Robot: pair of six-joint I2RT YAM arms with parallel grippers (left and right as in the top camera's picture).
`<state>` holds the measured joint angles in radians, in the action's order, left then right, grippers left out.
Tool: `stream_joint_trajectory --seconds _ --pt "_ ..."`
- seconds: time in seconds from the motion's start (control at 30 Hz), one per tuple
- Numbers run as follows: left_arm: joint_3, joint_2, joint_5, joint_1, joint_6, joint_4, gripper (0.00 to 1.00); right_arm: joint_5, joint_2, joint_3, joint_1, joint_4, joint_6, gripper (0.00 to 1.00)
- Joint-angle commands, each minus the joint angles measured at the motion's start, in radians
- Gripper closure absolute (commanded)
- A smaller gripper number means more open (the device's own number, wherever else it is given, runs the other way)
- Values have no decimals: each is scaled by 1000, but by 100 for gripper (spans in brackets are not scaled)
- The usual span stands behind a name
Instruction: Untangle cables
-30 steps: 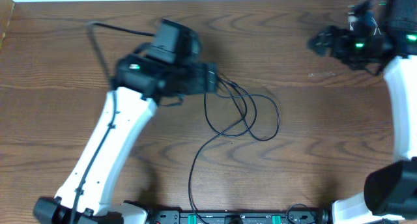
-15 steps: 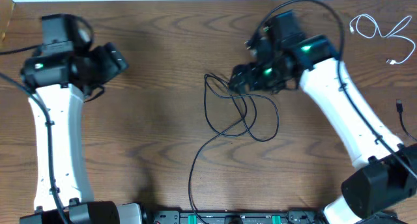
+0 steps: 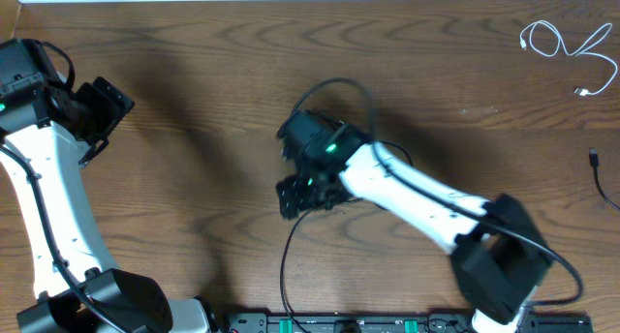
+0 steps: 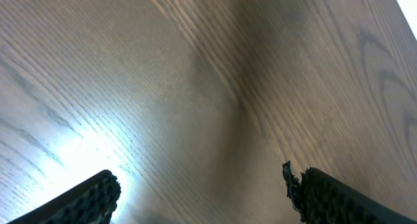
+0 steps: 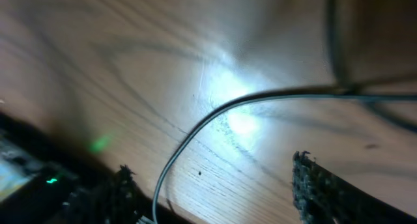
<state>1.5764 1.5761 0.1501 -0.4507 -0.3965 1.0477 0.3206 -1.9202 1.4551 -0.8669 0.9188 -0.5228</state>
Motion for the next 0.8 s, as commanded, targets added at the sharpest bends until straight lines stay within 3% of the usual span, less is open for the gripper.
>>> stream_joint_trajectory --seconds 0.0,0.43,0.77 --pt "3 7 -13 -3 -10 -6 11 -39 -64 -12 -67 -13 -45 32" --pt "2 7 -13 -3 -10 -10 11 -42 -127 -12 -180 -40 -45 43" --pt "2 7 -12 -2 -10 -9 11 -60 -158 -12 -215 -57 -37 42"
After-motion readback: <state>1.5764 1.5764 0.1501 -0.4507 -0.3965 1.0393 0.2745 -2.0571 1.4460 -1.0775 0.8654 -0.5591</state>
